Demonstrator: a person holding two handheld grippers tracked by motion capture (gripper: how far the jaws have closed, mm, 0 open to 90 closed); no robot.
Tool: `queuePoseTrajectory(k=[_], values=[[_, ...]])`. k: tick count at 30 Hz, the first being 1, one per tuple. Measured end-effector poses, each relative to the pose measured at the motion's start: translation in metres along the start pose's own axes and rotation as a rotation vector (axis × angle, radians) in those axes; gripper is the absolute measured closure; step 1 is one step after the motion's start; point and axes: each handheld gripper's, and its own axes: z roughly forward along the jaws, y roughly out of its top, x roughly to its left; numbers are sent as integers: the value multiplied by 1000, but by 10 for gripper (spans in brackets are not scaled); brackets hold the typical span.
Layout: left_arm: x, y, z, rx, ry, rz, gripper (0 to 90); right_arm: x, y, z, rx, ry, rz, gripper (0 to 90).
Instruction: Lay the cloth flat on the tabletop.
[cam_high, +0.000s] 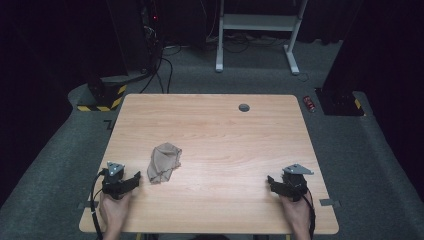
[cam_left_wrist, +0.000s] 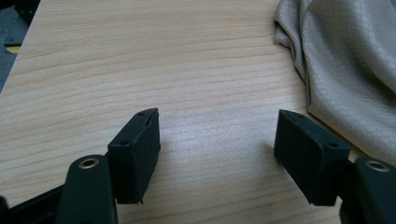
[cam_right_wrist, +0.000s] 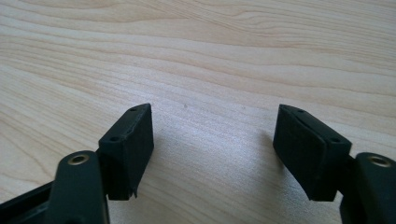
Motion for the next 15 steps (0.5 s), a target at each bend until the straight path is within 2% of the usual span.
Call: queuePoseTrajectory(k=[7, 15], values=[[0, 0, 0, 4, -1, 7, 302, -3, 2, 2, 17, -23, 22, 160], [-1, 1, 1, 5, -18, 15, 268, -3, 2, 3, 21, -30, 28, 147]])
